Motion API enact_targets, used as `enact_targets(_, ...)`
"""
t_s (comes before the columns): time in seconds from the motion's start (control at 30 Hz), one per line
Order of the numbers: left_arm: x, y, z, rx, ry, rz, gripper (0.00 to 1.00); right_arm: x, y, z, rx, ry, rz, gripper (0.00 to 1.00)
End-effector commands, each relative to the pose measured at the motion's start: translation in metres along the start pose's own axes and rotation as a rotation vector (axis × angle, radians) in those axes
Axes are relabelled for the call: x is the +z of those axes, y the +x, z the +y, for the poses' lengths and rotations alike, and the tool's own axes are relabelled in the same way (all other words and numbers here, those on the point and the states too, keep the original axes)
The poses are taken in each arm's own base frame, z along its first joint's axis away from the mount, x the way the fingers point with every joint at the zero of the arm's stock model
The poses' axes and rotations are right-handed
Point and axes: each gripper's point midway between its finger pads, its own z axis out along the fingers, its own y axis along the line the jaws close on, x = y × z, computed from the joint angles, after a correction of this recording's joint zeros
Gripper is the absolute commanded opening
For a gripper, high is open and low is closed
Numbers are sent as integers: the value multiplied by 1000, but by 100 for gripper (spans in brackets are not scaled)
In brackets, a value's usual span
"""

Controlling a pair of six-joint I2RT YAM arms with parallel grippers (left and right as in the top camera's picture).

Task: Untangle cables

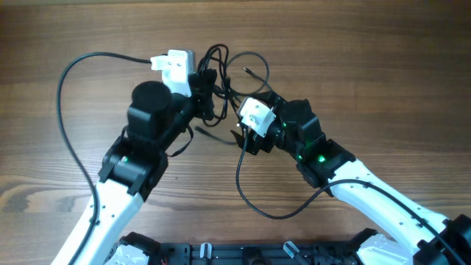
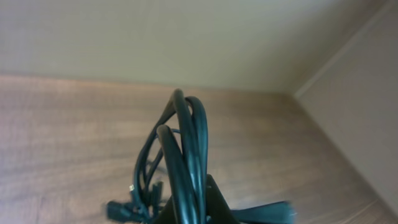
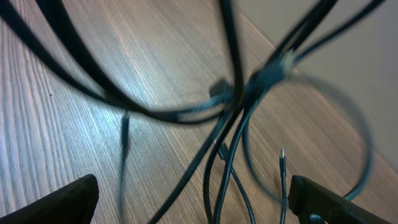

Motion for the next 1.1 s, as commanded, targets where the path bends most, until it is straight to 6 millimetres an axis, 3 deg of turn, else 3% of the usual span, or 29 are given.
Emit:
enact_targets(0.0,-36,-48,-1,0,2,-160,4,10,16,1,25,-1,51,100)
enact_targets(0.13,-68,-79,25,-74,-77,-283,4,19,27,4,56,-11,74,100)
enact_targets(0.2,-73,-81,26,-127,-60,-288,4,23,24,2,54,-3,58,100)
enact_targets(0.3,-69,-70,13,-126,23,-226,4,26,13,-4,73,21,6,100)
enact_targets(0.4,-56,-49,26,-155,-23,-139,4,26,8,-8,98,39,-13,100)
enact_targets(0.5,-44,-39,28,-225,-10,-92,4,25,15,-19,152,104,17,100)
enact_targets(0.63,-33,-19,6,-313,135,33,4,21,25,-37,234,219,58,100)
enact_targets(0.8,-14,47,31,-247,52,278,4,18,34,-47,306,293,85,100)
enact_targets(0.87,-8,85,50,-246,-20,415,4,18,34,-47,306,292,88,100)
enact_targets(0.9,-5,106,70,-265,-116,483,4,18,34,-47,306,292,88,100)
enact_targets(0.97,-4,132,99,-273,-258,559,26,18,35,-47,306,291,91,100)
enact_targets(1.03,-1,152,112,-287,-312,625,40,18,35,-46,305,290,93,100)
enact_targets(1.07,1,158,114,-293,-318,642,57,18,35,-46,305,289,93,100)
